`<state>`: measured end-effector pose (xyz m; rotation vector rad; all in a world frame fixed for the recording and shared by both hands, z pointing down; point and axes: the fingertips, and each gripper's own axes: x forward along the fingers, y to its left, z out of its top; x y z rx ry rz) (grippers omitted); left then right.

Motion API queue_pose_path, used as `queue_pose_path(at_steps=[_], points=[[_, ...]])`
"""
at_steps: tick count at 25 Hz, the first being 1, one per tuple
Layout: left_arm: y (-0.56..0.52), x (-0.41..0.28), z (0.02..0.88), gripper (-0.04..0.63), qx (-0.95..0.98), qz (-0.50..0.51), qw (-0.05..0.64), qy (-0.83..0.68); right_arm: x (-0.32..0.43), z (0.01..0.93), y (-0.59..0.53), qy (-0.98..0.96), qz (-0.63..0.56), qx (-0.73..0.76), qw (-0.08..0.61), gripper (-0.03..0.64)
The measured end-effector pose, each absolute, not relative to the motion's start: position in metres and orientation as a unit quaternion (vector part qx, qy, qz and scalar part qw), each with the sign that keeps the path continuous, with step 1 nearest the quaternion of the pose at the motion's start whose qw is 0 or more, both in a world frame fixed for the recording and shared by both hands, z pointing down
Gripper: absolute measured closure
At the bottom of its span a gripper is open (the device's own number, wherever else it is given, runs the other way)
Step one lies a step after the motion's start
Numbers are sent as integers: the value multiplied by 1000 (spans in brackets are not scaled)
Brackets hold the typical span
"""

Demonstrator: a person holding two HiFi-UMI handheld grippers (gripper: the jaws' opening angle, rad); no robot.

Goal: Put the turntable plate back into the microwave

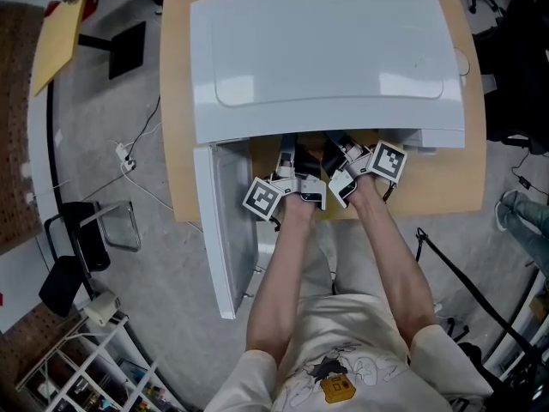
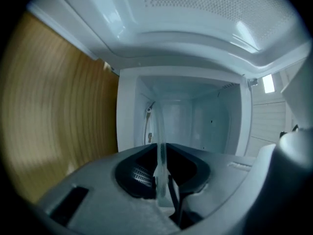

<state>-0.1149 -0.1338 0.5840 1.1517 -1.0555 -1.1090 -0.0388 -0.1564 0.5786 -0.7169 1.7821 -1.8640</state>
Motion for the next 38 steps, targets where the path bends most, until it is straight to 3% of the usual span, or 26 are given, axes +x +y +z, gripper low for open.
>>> queue_pose_path(at_steps=[3, 5, 20, 24, 31, 34, 38], points=[[-143, -118, 581, 549, 499, -467, 573, -453, -42, 573, -146, 665, -674, -253, 200, 488], [-148, -120, 581, 550, 498, -469, 573, -452, -43, 576, -139, 662, -679, -256, 189, 553], [-126, -105, 586, 546, 481, -452, 605, -445, -28, 593, -162, 611, -693, -308, 228, 577], [-131, -105, 596, 597, 477, -446, 607, -454, -20, 599, -167, 606, -689, -332, 219, 580], [-145, -106, 606, 600, 482, -423, 613, -461, -15, 600, -170, 604, -679, -359, 212, 574], [-143, -107, 613, 598, 490, -402, 615, -469, -15, 596, -167, 601, -679, -362, 216, 480], [-138, -110, 616, 597, 491, -397, 615, -473, -14, 602, -156, 588, -682, -382, 206, 527]])
